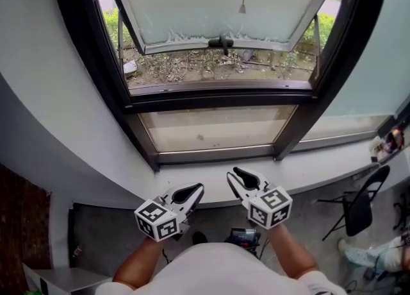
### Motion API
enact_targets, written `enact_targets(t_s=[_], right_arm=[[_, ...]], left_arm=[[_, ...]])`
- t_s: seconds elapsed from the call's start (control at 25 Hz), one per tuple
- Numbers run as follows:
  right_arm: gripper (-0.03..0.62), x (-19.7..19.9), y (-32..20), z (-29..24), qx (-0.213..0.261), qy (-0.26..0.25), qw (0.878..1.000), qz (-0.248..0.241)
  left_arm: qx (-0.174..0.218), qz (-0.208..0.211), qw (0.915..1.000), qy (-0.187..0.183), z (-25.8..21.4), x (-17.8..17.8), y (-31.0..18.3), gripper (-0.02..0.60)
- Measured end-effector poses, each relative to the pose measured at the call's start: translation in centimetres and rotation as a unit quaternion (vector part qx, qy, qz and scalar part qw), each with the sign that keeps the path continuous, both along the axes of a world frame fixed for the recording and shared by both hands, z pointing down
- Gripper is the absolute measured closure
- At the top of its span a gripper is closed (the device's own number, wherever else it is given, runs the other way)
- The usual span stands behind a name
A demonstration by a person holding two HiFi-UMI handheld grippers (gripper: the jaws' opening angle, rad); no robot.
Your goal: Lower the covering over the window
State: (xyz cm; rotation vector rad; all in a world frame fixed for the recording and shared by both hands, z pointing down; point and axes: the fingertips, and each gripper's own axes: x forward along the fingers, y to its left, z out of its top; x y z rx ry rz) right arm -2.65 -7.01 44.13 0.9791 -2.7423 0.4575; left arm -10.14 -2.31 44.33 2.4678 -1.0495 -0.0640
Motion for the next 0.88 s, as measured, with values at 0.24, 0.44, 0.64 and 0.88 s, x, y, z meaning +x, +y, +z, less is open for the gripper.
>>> enact_targets(t_s=[0.24, 0.44, 0.64, 0.88], right_arm=[[0.502, 0.3, -2.8, 0.4, -0.007, -0.005, 1.000, -0.013], [0.502, 0.8, -5.6, -0.5, -0.001, -0.010, 0.999, -0.042], [0.502, 1.9, -8.4, -1.1, 0.008, -0.007, 0.998, -0.066], [0.502, 3.3, -10.8, -1.0, 0.013, -0.009, 0.996, -0.084]], left_arm=[[-0.009, -0.003, 1.0000, -0.001, 0.7, 1.2, -2.7, 0.560], [0.002, -0.031, 0.9995, 0.002, -0.5, 2.3, -5.7, 0.560], [0.017, -0.054, 0.9984, 0.008, -1.6, 3.3, -8.6, 0.560], [0.021, -0.073, 0.9971, -0.007, -1.6, 4.6, -10.9, 0.558]])
